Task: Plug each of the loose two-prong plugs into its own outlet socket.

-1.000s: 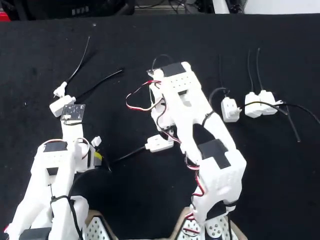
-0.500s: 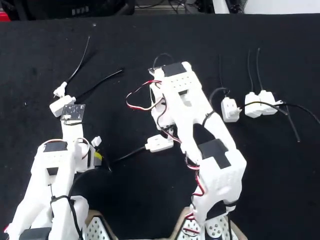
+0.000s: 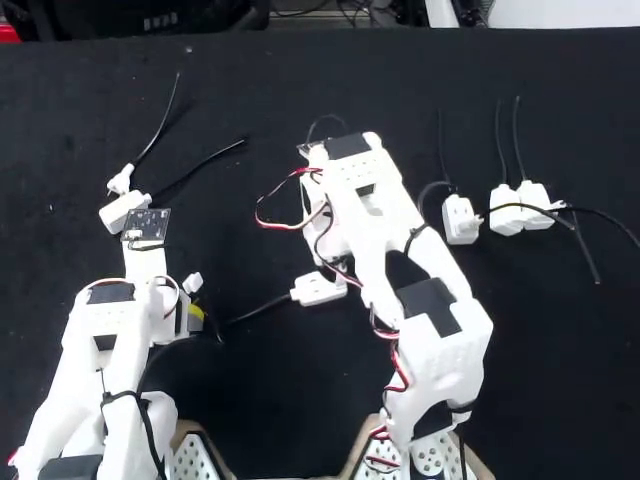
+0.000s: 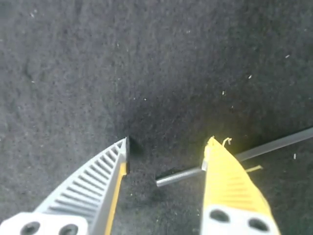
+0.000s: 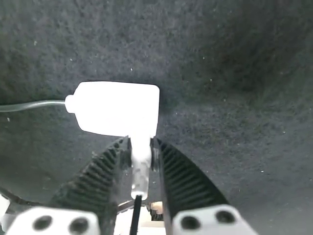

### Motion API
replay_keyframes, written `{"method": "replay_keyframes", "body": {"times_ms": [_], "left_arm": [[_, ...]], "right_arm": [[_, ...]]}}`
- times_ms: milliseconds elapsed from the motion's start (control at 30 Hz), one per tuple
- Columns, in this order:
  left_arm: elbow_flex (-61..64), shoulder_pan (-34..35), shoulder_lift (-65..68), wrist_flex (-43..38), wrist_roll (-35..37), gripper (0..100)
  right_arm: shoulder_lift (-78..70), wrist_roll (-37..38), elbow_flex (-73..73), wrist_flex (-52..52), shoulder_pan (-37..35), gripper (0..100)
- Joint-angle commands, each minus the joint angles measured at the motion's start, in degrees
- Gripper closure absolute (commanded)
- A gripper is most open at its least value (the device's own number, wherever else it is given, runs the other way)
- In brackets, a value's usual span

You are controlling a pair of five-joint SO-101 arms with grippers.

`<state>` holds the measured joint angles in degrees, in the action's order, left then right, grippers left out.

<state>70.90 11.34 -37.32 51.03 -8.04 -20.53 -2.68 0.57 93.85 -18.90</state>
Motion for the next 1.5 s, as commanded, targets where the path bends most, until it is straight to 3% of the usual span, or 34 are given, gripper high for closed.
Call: {"method": "replay_keyframes", "body": {"times_ms": [0,200,567,633,767,867,1133,1300,1467], "left_arm": [[0.1,-0.8,-1.0,-0.4,0.7,75],[0.1,-0.7,-1.0,-0.4,0.7,75],[0.0,-0.4,-1.5,-0.4,0.8,75],[-0.4,-0.3,-1.6,-0.4,0.8,75],[-1.0,-0.2,-1.6,-0.4,0.8,75],[-1.5,0.1,-1.6,-0.4,2.9,75],[-4.3,9.5,-1.6,-0.4,7.3,75],[-4.2,10.9,-1.6,-1.9,8.0,75],[-4.0,10.9,-1.6,-2.4,8.0,75]], "right_arm": [[0.9,-0.4,-0.9,-2.5,0.5,98.8],[1.4,-0.4,-9.0,-10.2,0.2,98.8],[1.5,0.6,-0.7,-6.5,-4.0,98.2],[1.5,2.2,1.8,-3.9,-5.7,95.0],[1.5,2.9,5.7,-0.8,-6.9,79.1],[1.5,7.6,9.0,0.4,-6.9,74.1],[5.7,30.2,28.2,6.7,-7.1,80.4],[16.7,33.6,37.1,7.2,-8.4,80.5],[24.5,37.1,27.9,7.2,-8.8,80.6]]}}
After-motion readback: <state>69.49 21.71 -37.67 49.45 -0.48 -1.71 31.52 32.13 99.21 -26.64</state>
